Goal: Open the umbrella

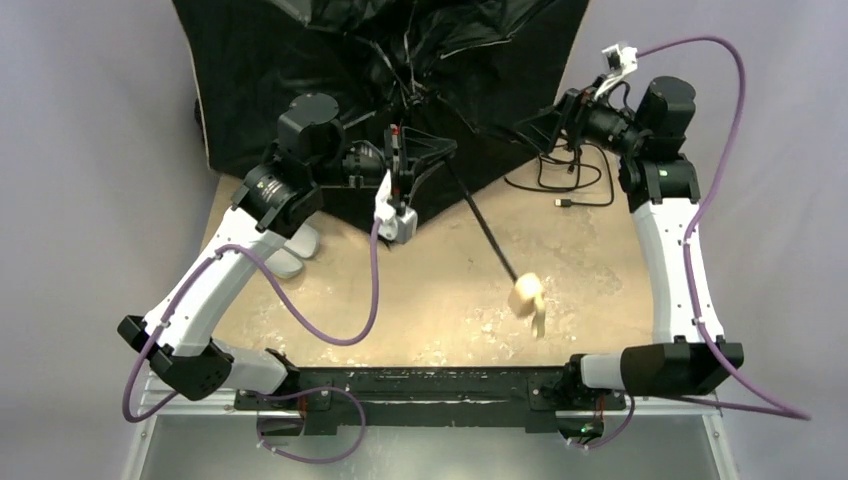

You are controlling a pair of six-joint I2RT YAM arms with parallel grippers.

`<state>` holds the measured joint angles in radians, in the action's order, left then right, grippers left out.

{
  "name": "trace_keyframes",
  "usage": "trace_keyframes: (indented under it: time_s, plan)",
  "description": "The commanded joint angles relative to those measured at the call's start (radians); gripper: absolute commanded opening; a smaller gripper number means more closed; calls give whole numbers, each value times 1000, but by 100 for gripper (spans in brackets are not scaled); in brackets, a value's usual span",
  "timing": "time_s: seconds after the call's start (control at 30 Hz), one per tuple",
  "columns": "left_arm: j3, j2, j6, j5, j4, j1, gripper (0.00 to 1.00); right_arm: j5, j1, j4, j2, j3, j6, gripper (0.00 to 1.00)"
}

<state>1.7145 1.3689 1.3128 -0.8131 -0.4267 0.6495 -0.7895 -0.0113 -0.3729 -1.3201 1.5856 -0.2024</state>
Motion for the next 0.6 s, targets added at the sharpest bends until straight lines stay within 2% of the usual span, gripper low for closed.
trace_keyframes:
  time_s: [0.0,0.2,0.33,0.47,0.5,0.57]
  plan:
    - [70,-42,525,-57,-117,55,0,-243,84,245,-35,5,-381,91]
    - [0,-55,695,-21,-170,101,0,-204,217,631,-23,-115,-684,93]
    - [-60,-65,789,-12,-187,113,0,-184,269,698,-82,-110,-780,93]
    - [-62,-57,812,20,-216,121,0,-192,322,774,-107,-104,-824,93]
    - [-65,-55,818,30,-212,122,0,-185,336,787,-110,-111,-822,91]
    - [-88,-57,816,48,-170,126,0,-163,357,796,-117,-133,-815,79]
